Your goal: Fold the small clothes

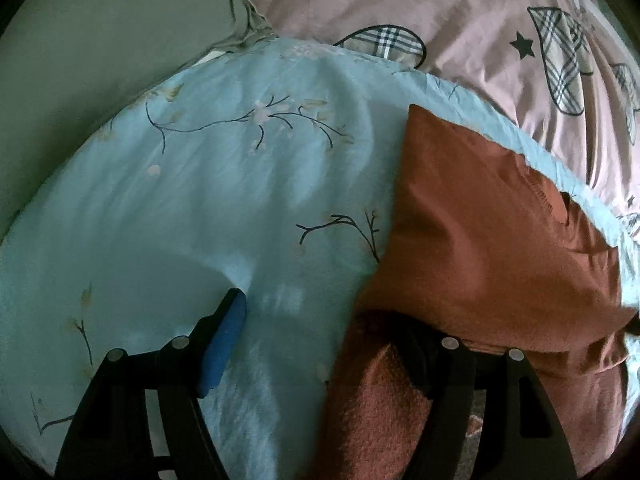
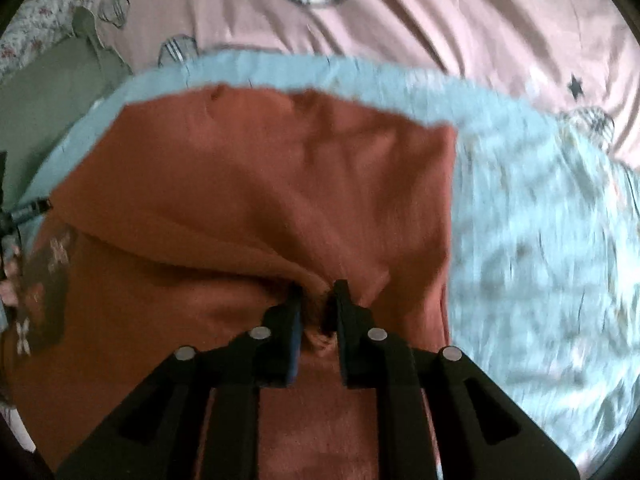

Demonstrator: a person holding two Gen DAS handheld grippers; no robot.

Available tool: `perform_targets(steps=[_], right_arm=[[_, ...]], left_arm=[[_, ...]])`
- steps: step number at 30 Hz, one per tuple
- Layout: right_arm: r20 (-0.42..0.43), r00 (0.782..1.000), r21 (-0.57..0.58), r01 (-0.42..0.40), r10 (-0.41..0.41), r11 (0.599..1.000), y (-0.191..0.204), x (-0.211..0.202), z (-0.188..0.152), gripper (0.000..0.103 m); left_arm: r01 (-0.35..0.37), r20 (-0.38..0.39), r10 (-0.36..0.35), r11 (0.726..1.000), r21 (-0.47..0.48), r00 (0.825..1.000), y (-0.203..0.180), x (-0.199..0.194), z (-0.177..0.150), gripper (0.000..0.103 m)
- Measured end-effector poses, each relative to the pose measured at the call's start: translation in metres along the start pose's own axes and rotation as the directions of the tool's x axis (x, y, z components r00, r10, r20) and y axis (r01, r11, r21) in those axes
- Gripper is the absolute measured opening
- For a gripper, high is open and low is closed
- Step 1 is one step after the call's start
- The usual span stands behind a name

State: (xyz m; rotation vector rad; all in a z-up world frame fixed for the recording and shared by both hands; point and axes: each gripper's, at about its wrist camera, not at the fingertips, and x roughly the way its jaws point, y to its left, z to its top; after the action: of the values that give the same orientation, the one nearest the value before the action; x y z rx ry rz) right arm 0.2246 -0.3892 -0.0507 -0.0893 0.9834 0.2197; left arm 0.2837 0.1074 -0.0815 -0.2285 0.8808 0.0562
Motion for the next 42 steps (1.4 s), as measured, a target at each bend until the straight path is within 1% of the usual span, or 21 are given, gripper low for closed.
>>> perform_targets(steps=[1,3,7,11,13,16,21,23,24,25,27,29,30,32,33,34,35,38,40,41,42], right_arm=[[0.000,1.000,0.017,0.004,-0.004,1.000,-0.004,-0.004,-0.004,0.027],[0.003,1.000,0.062,0.030,-0.031,0.998,-0.012,-0.011,-0.009,0.030],[0.064,0.997,0.222,-0.043,0.030,0.974,-0.037,-0.030,-0.007,0.031],[0.125,0.985,0.299,-0.152,0.119,0.942,-0.044,-0.027,0.009,0.035],[0.147,0.981,0.329,-0.169,0.127,0.929,-0.044,-0.021,0.017,0.042],[0.164,0.978,0.374,-0.186,0.133,0.909,-0.046,-0.013,0.024,0.045],[0.000,0.993,0.330,-0.112,0.119,0.937,-0.034,0.028,0.024,0.048],[-0.013,0.996,0.272,-0.084,0.091,0.959,-0.025,0.031,0.023,0.048],[-0.007,0.997,0.247,-0.076,0.080,0.966,-0.022,0.029,0.024,0.035],[0.006,0.996,0.238,-0.085,0.086,0.968,-0.020,0.025,0.025,0.008],[0.092,0.991,0.257,-0.114,0.093,0.960,-0.024,0.006,0.030,0.009],[0.158,0.986,0.287,-0.101,0.057,0.953,-0.033,-0.010,0.035,0.009],[0.158,0.987,0.299,-0.088,0.042,0.950,-0.036,-0.009,0.036,0.009],[0.087,0.996,0.302,-0.063,0.038,0.951,-0.039,0.007,0.036,0.009],[0.029,0.999,0.305,-0.047,0.039,0.951,-0.039,0.019,0.033,0.010],[-0.006,1.000,0.317,-0.020,0.023,0.948,-0.040,0.026,0.029,0.016],[-0.010,1.000,0.326,-0.006,0.009,0.945,-0.040,0.025,0.027,0.021],[0.076,0.994,0.363,0.048,-0.081,0.931,-0.035,-0.005,0.022,0.031],[0.147,0.988,0.339,-0.008,-0.045,0.941,-0.022,-0.020,0.023,0.037],[0.152,0.988,0.320,-0.031,-0.019,0.947,-0.019,-0.020,0.026,0.040],[0.136,0.990,0.289,-0.070,0.032,0.955,-0.012,-0.015,0.029,0.048]], left_arm=[[0.006,0.002,-0.006,1.000,0.000,1.000,0.001,-0.001,-0.001,0.073],[0.012,0.005,-0.012,1.000,0.000,1.000,0.001,-0.002,-0.002,0.073],[0.029,0.018,-0.029,0.999,-0.019,0.999,0.004,-0.005,-0.005,0.073],[0.016,0.031,-0.015,1.000,-0.015,0.999,0.003,-0.007,-0.008,0.073],[0.003,0.035,-0.003,1.000,-0.009,0.999,0.001,-0.007,-0.009,0.073],[0.004,0.040,-0.004,1.000,-0.011,0.999,0.003,-0.007,-0.009,0.073],[0.021,0.046,-0.020,0.999,-0.025,0.999,0.006,-0.007,-0.010,0.073],[0.021,0.045,-0.020,1.000,-0.023,0.999,0.007,-0.007,-0.009,0.073],[0.021,0.046,-0.020,1.000,-0.023,0.999,0.007,-0.007,-0.009,0.073],[0.022,0.046,-0.021,0.999,-0.024,0.999,0.007,-0.007,-0.009,0.073],[0.026,0.046,-0.024,0.999,-0.027,0.999,0.007,-0.007,-0.009,0.073],[0.027,0.047,-0.026,0.999,-0.029,0.999,0.007,-0.007,-0.009,0.074],[0.028,0.047,-0.026,0.999,-0.030,0.999,0.007,-0.007,-0.009,0.074],[0.027,0.048,-0.026,0.999,-0.029,0.999,0.006,-0.007,-0.009,0.074],[0.025,0.047,-0.023,0.999,-0.026,0.999,0.004,-0.007,-0.009,0.076],[0.026,0.047,-0.024,0.999,-0.025,0.999,0.005,-0.007,-0.009,0.077],[0.022,0.047,-0.021,1.000,-0.022,0.999,0.005,-0.007,-0.009,0.077],[0.020,0.046,-0.019,1.000,-0.023,0.999,0.006,-0.007,-0.008,0.078],[0.023,0.047,-0.022,0.999,-0.025,0.999,0.006,-0.006,-0.008,0.078],[0.023,0.048,-0.022,0.999,-0.027,0.999,0.006,-0.006,-0.008,0.078],[0.023,0.047,-0.021,0.999,-0.026,0.999,0.006,-0.006,-0.008,0.078]])
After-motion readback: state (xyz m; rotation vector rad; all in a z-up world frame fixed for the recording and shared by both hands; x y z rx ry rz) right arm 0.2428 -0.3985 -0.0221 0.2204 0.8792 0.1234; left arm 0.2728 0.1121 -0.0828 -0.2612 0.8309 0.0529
